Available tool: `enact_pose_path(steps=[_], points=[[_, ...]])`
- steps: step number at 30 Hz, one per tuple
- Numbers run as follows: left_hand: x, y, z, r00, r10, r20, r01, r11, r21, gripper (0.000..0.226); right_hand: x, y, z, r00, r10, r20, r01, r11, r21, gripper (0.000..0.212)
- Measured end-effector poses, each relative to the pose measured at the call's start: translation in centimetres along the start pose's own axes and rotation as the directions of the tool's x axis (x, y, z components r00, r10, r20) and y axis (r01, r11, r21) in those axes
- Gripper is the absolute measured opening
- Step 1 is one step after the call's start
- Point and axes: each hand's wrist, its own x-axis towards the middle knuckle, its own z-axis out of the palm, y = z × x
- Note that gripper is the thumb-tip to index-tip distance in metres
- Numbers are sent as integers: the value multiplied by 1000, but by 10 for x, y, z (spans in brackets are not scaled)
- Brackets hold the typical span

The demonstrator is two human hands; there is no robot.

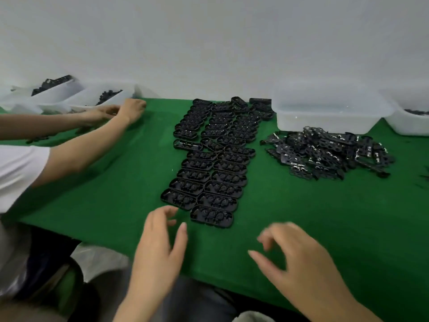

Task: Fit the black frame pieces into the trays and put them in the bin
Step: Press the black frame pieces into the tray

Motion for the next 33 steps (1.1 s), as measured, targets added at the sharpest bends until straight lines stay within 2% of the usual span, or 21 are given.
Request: enact_pose_path(steps=[3,6,14,17,21,26,29,33], points=[[6,12,19,999,-46,13,46,998,-37,25,33,-9,21,995,-22,100,33,994,-107,38],[-4,12,29,996,-78,39,80,995,-63,27,43,0,39,987,63,145,-41,988,-150,42],[-5,19,41,998,-64,13,65,994,-89,33,43,11,60,989,112,94,-109,994,-32,36],[-7,26,42,998,-56,22,59,985,-160,37,40,21,51,979,145,142,-150,988,26,33],[-11,42,51,999,19,29,-12,977,-214,44,27,42,27,979,149,139,-157,986,49,30],[-6,81,82,973,115,198,-55,957,-286,38,13,90,-11,959,262,105,-270,960,77,26],[8,106,106,930,197,311,-97,946,-310,39,9,125,-32,946,318,70,-322,945,54,27],[29,128,136,862,279,423,-152,938,-311,33,11,165,-52,927,359,112,-363,932,16,28]])
